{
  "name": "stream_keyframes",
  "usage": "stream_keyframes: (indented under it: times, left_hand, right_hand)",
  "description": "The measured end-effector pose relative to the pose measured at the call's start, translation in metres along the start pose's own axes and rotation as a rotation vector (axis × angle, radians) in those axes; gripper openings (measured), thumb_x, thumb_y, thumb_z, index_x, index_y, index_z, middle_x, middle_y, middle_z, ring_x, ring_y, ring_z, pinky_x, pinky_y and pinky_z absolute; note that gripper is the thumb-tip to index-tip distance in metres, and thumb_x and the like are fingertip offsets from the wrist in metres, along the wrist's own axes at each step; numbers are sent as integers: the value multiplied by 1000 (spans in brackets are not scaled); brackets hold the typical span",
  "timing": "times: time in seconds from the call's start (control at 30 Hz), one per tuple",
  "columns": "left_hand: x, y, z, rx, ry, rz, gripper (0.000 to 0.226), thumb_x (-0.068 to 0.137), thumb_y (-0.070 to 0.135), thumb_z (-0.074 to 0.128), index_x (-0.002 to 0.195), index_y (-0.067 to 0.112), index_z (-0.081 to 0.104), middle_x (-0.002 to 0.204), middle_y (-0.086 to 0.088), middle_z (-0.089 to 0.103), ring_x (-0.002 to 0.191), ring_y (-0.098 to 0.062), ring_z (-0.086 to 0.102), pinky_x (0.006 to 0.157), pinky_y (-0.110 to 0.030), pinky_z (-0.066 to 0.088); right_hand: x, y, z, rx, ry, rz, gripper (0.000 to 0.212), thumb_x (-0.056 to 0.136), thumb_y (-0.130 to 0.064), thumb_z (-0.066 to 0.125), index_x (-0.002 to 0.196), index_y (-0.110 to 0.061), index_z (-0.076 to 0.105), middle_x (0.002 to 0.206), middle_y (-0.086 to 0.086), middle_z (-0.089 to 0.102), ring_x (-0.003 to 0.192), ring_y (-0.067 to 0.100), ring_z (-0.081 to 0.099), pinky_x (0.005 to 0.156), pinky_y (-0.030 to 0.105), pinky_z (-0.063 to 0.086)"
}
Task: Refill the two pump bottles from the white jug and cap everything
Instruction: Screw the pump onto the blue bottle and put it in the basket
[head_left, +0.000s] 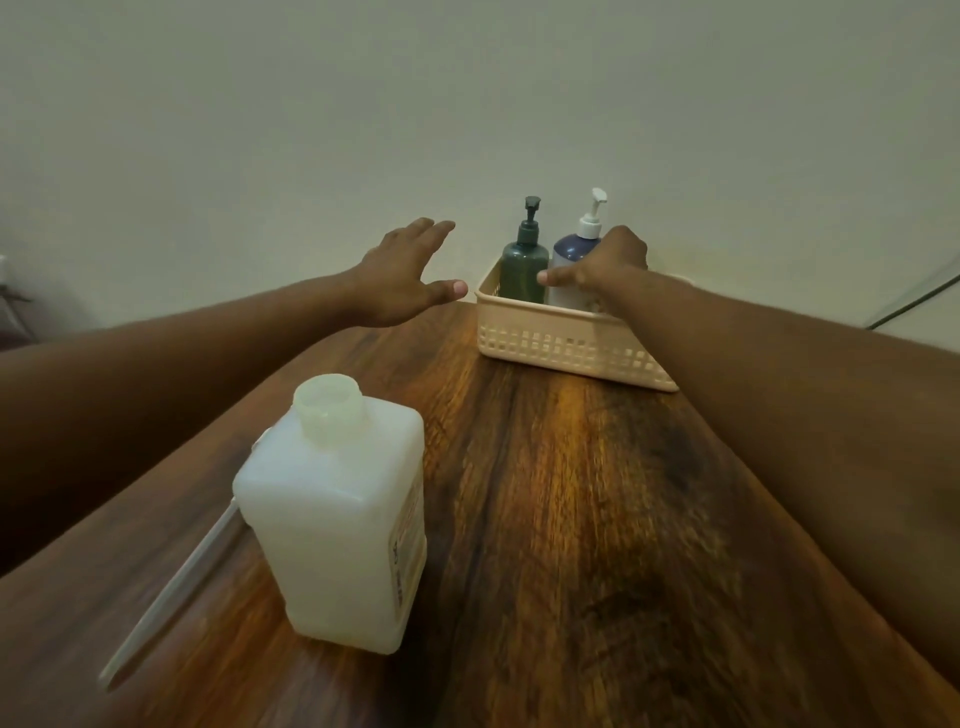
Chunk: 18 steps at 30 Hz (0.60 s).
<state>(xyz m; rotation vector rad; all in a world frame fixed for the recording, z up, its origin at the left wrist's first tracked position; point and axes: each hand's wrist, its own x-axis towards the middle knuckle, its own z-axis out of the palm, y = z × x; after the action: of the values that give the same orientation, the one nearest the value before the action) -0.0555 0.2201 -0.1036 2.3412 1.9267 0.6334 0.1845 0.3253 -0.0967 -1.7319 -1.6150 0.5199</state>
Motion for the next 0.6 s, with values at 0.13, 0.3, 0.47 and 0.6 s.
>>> stream_keyframes:
  times: [0.13, 0.3, 0.47, 0.6]
  left_hand:
    - [1, -6, 4, 8, 1, -18, 79, 101, 49, 54, 164, 20, 15, 172, -7, 12, 158, -32, 13, 124, -57, 21]
    - [1, -10, 13, 8, -15, -39, 78, 102, 48, 53, 164, 20, 15, 172, -7, 13, 157, -33, 13, 124, -57, 21]
    - [-6, -12, 14, -30, -26, -73, 79, 101, 48, 55, 164, 21, 15, 172, -6, 12, 157, -32, 13, 124, -58, 22]
    - [-19, -18, 7, -40, -21, -102, 81, 99, 53, 55, 163, 24, 15, 172, -6, 11, 157, -32, 14, 123, -60, 23]
  right_hand:
    - [4, -1, 3, -15, -26, 12, 94, 61, -47, 97, 134, -10, 51, 135, 10, 60, 123, 30, 60, 99, 44, 54]
    - [9, -2, 7, -28, -43, 49, 98, 59, -50, 97, 136, -11, 49, 137, 10, 59, 126, 30, 58, 99, 41, 54]
    - [8, 2, 4, -64, -73, 37, 98, 61, -52, 95, 137, -10, 48, 138, 10, 58, 128, 30, 57, 101, 41, 52]
    - [0, -1, -8, -80, -108, 35, 107, 63, -55, 93, 143, -7, 42, 145, 13, 51, 134, 31, 51, 106, 43, 48]
